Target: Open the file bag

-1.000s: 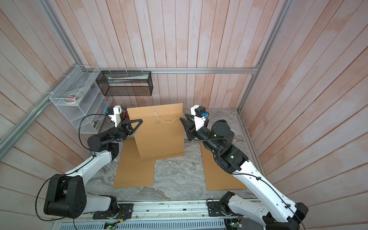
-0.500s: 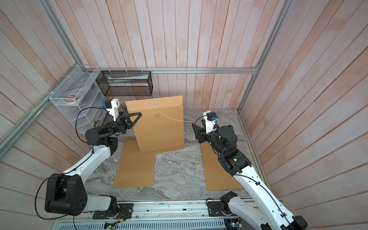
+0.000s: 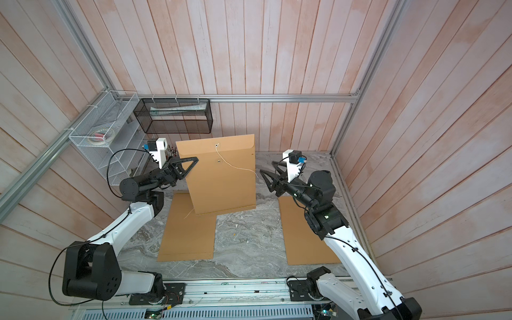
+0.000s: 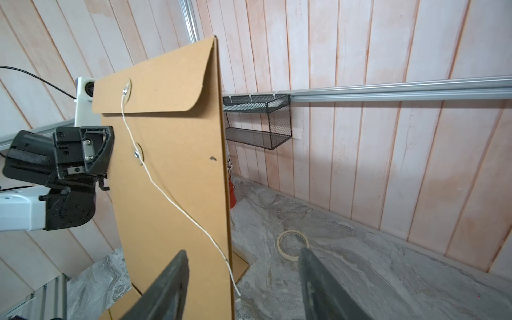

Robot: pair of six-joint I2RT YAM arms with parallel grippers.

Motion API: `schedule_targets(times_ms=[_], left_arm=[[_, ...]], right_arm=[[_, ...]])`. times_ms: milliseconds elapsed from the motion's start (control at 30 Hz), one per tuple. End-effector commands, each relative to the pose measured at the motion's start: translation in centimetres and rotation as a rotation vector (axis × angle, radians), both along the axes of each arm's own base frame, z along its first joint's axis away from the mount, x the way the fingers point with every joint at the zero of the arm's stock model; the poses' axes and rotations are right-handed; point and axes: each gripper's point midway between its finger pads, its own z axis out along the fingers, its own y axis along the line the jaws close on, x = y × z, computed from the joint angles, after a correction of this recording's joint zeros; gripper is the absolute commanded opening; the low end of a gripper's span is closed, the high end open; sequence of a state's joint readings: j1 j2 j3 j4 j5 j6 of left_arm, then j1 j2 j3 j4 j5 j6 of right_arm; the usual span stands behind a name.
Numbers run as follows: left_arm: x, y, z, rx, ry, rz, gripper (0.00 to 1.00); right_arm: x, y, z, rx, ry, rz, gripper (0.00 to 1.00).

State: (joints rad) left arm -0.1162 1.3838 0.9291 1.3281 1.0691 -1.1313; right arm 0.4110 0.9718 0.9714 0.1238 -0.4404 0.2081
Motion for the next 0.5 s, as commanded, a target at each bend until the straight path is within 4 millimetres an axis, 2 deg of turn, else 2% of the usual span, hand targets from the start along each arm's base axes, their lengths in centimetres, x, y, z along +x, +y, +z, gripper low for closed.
schedule_targets(times_ms=[0,333,467], left_arm=[[-1.1,-0.2,0.0,0.005,-0.023,-0.023,0.00],[-2.4,-1.9,-1.5,0.020,-0.003,-0.092,0.00],[-3.2,-1.9,-1.7,0.012,-0.007,-0.100,0.00]], right_arm=[[-0.8,0.8,3.4,0.052,-0.087,0.073,0.65],[0.9,2.6,3.9,0.061,-0.096,0.143,0.66],[1.2,3.2,3.8,0.072,-0.099,0.173,0.66]])
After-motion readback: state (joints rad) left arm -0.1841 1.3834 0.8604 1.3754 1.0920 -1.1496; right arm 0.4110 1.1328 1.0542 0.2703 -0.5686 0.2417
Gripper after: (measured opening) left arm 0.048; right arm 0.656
